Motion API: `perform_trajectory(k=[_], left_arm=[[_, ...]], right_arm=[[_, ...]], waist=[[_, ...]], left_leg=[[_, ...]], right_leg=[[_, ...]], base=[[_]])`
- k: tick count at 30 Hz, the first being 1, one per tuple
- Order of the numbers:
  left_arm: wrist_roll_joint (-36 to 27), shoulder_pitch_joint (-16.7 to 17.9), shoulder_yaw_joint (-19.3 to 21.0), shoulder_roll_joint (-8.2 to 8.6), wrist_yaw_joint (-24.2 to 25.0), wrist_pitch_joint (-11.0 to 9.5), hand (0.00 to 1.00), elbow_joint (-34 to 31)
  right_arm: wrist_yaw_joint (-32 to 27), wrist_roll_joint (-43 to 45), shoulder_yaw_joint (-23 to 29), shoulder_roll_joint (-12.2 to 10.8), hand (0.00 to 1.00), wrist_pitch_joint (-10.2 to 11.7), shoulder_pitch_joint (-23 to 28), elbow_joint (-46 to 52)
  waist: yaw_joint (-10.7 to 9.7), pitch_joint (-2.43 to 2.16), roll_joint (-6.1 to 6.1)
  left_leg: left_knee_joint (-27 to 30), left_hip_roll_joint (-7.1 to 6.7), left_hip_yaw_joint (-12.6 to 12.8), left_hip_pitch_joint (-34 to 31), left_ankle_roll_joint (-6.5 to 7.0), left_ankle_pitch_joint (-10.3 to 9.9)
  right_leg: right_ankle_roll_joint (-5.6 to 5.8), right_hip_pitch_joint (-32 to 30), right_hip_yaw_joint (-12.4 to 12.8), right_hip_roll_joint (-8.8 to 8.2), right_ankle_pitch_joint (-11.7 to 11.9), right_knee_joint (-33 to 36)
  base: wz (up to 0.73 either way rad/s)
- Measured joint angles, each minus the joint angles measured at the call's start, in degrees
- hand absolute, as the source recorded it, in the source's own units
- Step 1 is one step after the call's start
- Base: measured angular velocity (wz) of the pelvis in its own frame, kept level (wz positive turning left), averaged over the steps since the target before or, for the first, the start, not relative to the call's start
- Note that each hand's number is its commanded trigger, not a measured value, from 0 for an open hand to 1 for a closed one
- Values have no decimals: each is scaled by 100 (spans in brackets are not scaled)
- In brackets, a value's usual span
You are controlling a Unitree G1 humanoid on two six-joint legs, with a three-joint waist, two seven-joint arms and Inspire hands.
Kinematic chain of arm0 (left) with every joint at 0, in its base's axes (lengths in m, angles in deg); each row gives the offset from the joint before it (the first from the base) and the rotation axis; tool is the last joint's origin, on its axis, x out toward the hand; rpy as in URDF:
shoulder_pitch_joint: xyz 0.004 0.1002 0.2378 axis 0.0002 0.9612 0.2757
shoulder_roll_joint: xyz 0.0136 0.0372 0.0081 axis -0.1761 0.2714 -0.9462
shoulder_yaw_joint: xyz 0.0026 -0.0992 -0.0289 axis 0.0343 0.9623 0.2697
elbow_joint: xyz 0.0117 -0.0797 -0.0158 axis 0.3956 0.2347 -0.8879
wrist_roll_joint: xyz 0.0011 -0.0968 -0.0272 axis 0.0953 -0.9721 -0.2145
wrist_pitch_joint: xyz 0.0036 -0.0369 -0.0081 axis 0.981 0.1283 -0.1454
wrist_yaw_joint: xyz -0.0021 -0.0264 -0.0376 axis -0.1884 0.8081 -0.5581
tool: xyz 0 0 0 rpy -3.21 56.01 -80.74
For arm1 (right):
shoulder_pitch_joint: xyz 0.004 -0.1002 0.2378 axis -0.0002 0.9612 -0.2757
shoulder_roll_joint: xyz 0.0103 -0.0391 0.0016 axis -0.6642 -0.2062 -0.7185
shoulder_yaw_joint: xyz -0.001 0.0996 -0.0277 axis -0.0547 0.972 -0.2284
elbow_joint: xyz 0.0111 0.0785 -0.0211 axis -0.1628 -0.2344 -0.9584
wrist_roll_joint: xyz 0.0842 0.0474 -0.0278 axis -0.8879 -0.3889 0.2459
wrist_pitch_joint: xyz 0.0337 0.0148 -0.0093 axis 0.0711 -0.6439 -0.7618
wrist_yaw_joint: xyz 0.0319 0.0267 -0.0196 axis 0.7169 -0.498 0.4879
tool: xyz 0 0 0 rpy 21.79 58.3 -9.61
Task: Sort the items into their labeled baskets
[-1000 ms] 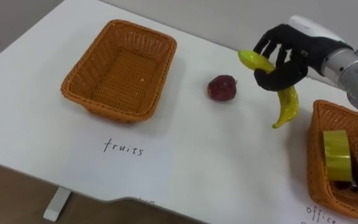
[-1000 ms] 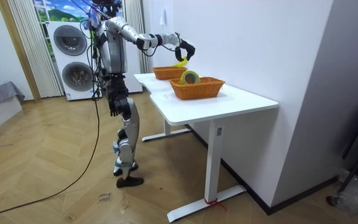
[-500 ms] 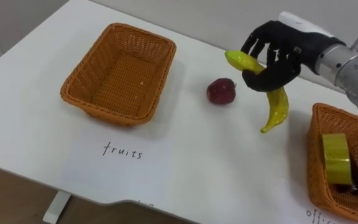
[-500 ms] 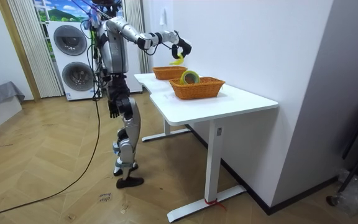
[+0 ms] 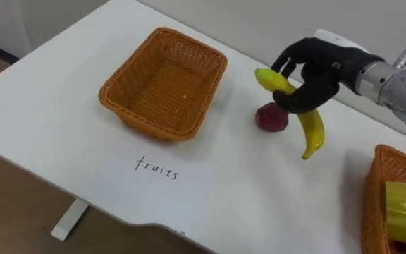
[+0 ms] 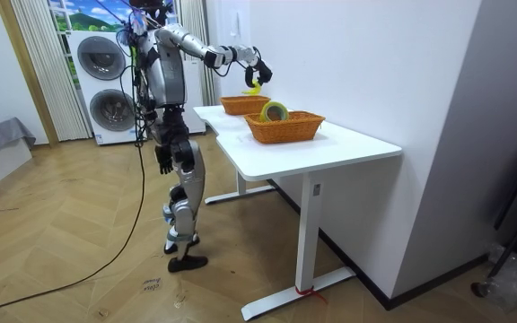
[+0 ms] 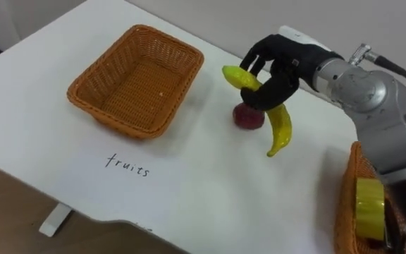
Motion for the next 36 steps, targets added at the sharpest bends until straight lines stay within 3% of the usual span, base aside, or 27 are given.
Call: perform_trajectory(k=[6, 11, 14, 22, 26, 36], left_arm=[[63, 26, -119, -32, -37, 25, 0, 10], [62, 53, -123, -62, -43, 47, 0, -14], [57, 85, -118, -68, -46, 48, 0, -56], [61, 298, -98, -97, -23, 57, 0, -174], [63, 316, -103, -99, -1, 130, 0, -175], [56, 366, -118, -101, -16, 157, 0, -176]], right_arm=[[-31, -275, -359, -73, 100, -1, -12, -444], [-72, -445, -692, -141, 100, 5, -155, -899], [-204, -612, -700, -219, 100, 14, -255, -1227], [-392, -1322, -715, -464, 100, 17, -405, -1522], [-388, -1341, -715, -594, 100, 4, -421, -1616], [-468, -1344, -713, -596, 100, 7, -434, -1616]], waist=[[214, 17, -76], [368, 39, -161], [457, 42, -166], [681, 105, -239], [788, 92, -277], [871, 81, -303]], left_leg=[[47, -38, -190, -106, 0, 1], [97, -59, -289, -130, 4, 3], [137, -71, -319, -146, 4, 3], [184, -71, -305, -205, 1, 1], [235, -77, -319, -320, -2, -3], [402, -108, -401, -501, -4, -5]], right_leg=[[2, -4, -240, -22, -1, -1], [17, 14, -234, -32, -11, 1], [19, 25, -234, -40, -12, 2], [35, -3, -360, -46, -22, 0], [34, -45, -444, -54, -21, 2], [34, -113, -590, -73, -20, 2]], base=[[15], [14], [7], [-2], [2], [4]])
